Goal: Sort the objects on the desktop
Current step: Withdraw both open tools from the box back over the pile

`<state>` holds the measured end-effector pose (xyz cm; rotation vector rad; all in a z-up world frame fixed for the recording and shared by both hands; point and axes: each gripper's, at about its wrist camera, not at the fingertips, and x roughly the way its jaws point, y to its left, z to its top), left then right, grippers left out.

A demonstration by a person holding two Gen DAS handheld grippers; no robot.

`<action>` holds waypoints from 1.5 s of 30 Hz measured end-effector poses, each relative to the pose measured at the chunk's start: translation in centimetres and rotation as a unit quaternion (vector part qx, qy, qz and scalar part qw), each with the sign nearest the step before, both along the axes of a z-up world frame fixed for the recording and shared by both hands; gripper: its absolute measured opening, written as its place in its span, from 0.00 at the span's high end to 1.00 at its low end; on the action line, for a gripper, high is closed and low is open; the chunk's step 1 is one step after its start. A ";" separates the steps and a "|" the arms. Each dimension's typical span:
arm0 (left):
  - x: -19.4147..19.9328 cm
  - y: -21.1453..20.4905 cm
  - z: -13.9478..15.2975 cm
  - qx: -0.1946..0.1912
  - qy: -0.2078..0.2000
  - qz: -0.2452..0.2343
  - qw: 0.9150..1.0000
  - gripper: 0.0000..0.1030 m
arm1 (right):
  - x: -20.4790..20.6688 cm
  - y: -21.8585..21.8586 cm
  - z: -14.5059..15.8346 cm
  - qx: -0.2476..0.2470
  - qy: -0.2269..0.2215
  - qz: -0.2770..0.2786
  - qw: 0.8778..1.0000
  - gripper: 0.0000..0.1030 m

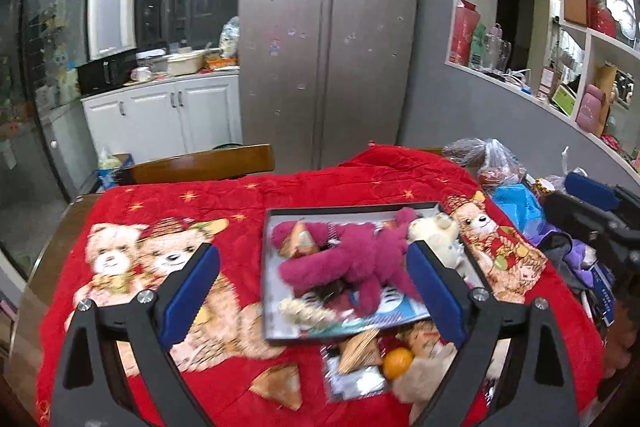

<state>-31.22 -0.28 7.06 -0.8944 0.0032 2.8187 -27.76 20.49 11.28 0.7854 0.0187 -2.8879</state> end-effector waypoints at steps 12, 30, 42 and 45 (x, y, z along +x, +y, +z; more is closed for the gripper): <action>6.8 -4.3 -4.2 -0.032 -0.024 0.006 0.999 0.06 | 6.9 -1.3 -2.7 -0.011 0.003 0.016 1.000 0.20; 6.6 -2.2 -13.0 -0.029 -0.046 -0.015 0.998 0.06 | 7.3 -2.6 -13.2 -0.051 -0.053 0.036 0.997 0.20; 5.3 -2.3 -15.2 -0.039 -0.074 -0.010 0.996 0.06 | 6.3 -3.0 -15.4 -0.048 -0.094 0.035 0.994 0.20; 5.1 -2.0 -15.7 -0.045 -0.079 -0.013 0.996 0.06 | 6.0 -3.0 -15.9 -0.051 -0.104 0.035 0.993 0.20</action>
